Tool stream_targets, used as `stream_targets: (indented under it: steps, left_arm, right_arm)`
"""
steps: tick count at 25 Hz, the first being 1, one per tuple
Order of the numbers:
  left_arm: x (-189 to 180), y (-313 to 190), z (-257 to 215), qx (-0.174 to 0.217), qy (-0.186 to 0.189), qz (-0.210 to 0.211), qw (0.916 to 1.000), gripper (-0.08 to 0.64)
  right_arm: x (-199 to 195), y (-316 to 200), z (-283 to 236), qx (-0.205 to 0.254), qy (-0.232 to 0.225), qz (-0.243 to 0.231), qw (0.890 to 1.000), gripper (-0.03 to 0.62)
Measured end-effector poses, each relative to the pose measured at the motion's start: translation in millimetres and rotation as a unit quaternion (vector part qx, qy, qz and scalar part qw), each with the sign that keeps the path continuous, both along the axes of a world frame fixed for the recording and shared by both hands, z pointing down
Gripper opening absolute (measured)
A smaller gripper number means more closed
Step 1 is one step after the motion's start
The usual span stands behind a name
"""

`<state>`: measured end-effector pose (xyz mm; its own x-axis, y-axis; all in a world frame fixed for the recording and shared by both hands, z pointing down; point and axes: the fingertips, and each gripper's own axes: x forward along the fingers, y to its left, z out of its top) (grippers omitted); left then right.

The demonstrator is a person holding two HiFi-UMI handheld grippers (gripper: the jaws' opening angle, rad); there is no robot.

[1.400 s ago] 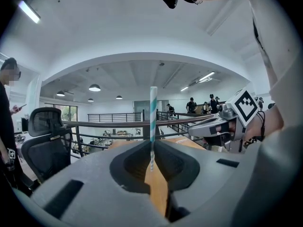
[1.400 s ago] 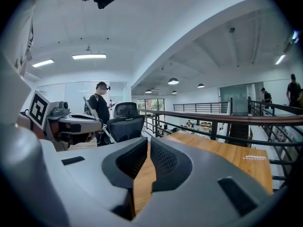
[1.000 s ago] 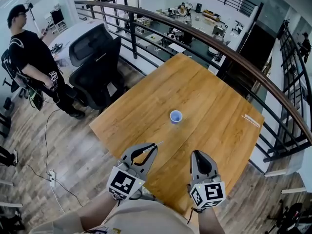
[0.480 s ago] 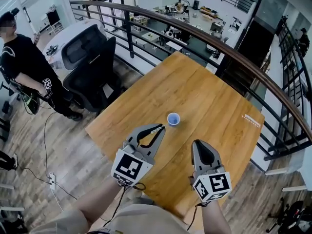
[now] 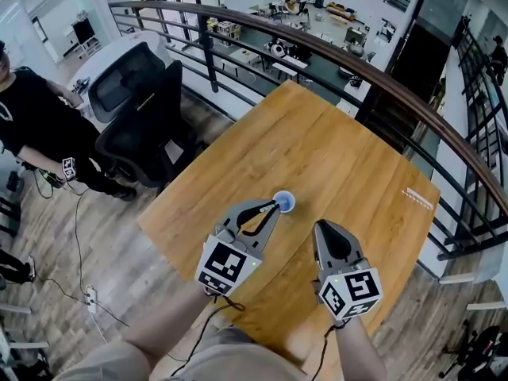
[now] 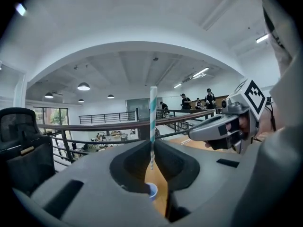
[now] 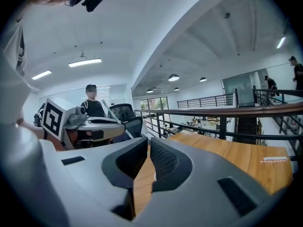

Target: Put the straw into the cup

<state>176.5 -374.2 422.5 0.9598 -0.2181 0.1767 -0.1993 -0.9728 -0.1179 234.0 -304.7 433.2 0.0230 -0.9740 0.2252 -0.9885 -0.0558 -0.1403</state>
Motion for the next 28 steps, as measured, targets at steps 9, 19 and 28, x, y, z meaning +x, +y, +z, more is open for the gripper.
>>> stream_targets:
  steps: [9,19,28]
  left_arm:
    - [29.5,-29.4,58.1,-0.020,-0.031,-0.007,0.9993,0.035]
    - [52.3,-46.0,141.0,-0.060,-0.080,-0.013,0.9949,0.035]
    - [57.4,-57.3,193.5,-0.096,-0.110,-0.046,0.9883,0.035]
  right_arm:
    - [24.2,-29.0,47.1,-0.027,-0.034,0.003,0.999,0.031]
    - [37.2,-31.3,102.3,-0.062,-0.087,0.017,0.994,0.031]
    - [44.1,-25.3,129.4,-0.081,-0.107,0.021,0.991,0.031]
